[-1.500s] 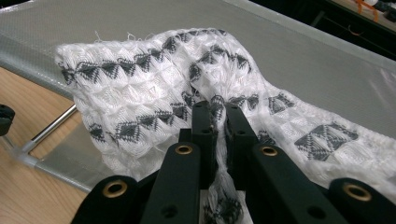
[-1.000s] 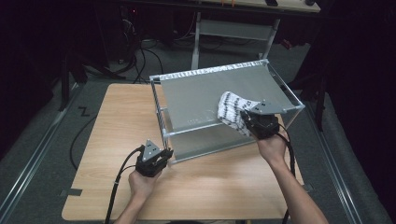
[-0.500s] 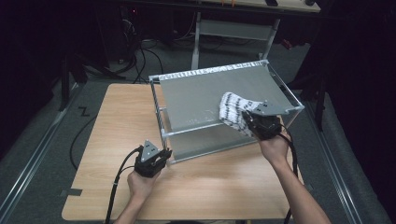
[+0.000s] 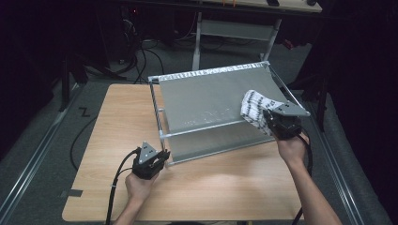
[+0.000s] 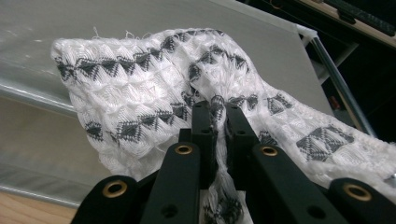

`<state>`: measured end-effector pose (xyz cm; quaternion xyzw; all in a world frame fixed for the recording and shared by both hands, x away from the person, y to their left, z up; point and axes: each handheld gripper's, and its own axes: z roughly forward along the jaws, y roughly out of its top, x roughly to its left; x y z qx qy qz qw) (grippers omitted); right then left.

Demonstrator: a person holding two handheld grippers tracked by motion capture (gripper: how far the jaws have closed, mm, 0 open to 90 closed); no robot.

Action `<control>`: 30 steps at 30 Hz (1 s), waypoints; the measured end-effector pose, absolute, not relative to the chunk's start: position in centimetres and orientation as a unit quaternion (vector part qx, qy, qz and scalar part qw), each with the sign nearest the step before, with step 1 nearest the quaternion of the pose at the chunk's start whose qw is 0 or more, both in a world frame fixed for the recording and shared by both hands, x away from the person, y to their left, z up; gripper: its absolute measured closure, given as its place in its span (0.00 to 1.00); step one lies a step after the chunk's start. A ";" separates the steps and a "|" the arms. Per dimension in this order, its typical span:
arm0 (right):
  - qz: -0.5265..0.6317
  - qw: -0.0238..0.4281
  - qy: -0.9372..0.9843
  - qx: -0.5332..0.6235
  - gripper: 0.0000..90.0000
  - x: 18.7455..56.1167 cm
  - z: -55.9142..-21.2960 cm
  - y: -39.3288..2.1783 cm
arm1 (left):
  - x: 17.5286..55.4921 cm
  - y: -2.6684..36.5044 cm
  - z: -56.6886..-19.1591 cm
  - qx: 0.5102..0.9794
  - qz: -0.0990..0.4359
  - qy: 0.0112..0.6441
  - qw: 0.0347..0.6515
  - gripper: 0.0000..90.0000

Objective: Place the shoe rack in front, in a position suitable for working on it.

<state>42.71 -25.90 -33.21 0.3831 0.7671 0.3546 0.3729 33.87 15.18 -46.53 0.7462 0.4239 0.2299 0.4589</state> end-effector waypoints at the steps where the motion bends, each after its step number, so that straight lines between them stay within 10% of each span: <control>1: 0.352 0.377 0.766 0.383 0.95 42.7 -33.2 -26.1 | 33.9 15.2 -46.5 0.746 0.230 0.424 0.459 0.90; 30: 0.350 0.382 0.749 0.414 0.94 41.0 -35.0 -30.0 | 32.7 17.1 -46.6 0.751 0.227 0.414 0.461 0.90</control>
